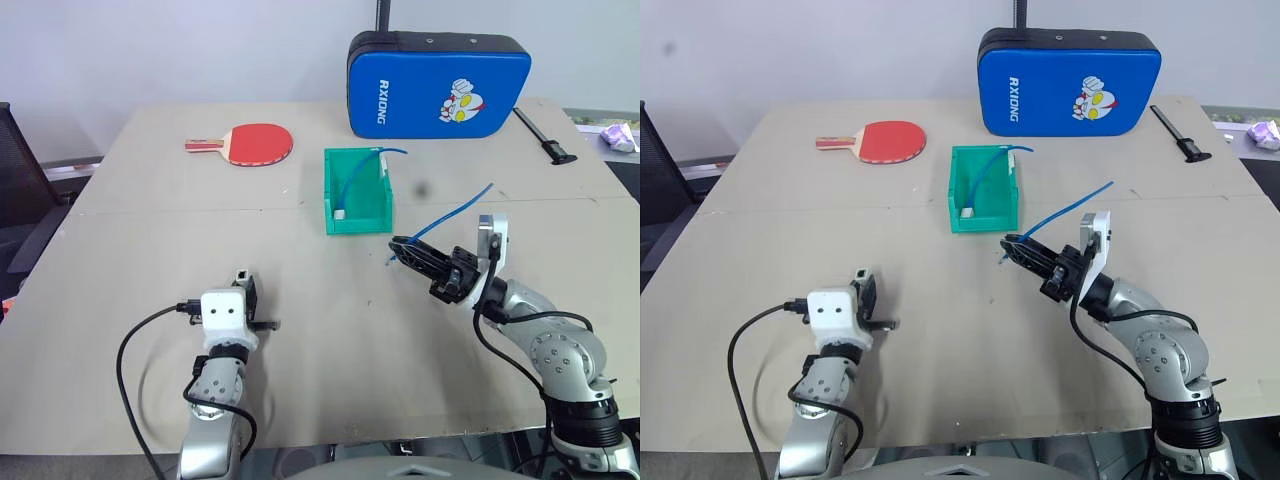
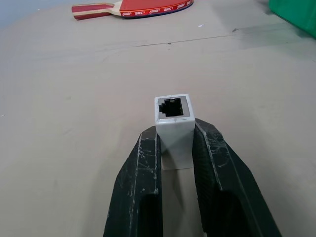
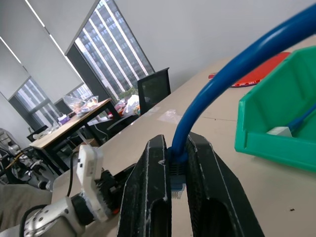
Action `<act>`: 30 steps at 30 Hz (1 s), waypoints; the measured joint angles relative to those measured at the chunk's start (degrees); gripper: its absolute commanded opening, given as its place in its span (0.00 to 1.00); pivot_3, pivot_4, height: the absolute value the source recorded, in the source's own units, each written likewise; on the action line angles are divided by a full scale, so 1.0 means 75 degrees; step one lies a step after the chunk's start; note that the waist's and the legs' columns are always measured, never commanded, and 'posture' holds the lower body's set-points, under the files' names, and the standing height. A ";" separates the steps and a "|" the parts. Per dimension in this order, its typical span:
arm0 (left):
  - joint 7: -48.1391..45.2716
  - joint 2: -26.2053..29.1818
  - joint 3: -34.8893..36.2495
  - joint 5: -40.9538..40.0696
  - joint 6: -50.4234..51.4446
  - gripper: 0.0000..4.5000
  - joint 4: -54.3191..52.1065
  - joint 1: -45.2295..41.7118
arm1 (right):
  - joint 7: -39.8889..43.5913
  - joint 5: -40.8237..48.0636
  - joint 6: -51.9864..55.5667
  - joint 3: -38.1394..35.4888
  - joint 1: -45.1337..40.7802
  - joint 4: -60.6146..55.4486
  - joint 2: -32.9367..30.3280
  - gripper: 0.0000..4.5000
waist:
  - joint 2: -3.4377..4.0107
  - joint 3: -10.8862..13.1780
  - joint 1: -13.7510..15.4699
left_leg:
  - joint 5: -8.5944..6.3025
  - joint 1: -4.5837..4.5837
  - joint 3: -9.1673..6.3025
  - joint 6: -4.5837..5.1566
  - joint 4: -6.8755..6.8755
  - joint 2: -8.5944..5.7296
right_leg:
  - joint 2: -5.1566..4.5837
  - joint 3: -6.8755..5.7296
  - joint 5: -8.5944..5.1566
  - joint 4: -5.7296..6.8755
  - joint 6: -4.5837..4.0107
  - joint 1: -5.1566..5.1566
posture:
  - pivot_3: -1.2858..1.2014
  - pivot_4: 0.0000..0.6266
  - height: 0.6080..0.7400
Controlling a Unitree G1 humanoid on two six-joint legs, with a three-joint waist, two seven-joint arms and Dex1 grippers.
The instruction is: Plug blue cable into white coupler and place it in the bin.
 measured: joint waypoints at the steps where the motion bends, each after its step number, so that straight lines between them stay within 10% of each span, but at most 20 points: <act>1: -0.0122 0.0115 -0.0001 -0.0019 0.0079 0.06 0.0075 -0.0191 | -0.0042 -0.0080 -0.0022 0.0045 -0.0027 -0.0014 0.0051 0.00 | -0.0002 0.0001 -0.0010 | 0.0000 -0.0001 0.0000 0.0000 0.0000 0.0000 | 0.0003 0.0001 0.0000 0.0000 0.0000 -0.0001 | 0.52 0.24 0.91; 15: -0.1794 0.0444 -0.2060 0.0154 -0.0048 0.06 -0.0044 -0.2474 | -0.1194 -0.4330 -0.2995 0.1870 -0.1958 0.1049 0.1352 0.00 | -0.0009 0.0006 -0.0022 | 0.0007 -0.0035 0.0018 -0.0019 -0.0001 -0.0029 | -0.0005 0.0008 0.0017 -0.0013 0.0032 -0.0033 | 0.52 0.24 0.91; 30: -0.1586 0.0465 -0.2132 0.0507 -0.0101 0.06 -0.0045 -0.2469 | -0.0976 -0.5635 -0.3794 0.2482 -0.1955 0.1896 0.1506 0.00 | -0.0008 0.0008 -0.0026 | 0.0000 -0.0032 0.0015 -0.0007 -0.0002 -0.0015 | -0.0007 0.0006 0.0018 -0.0007 0.0031 -0.0033 | 0.52 0.24 0.91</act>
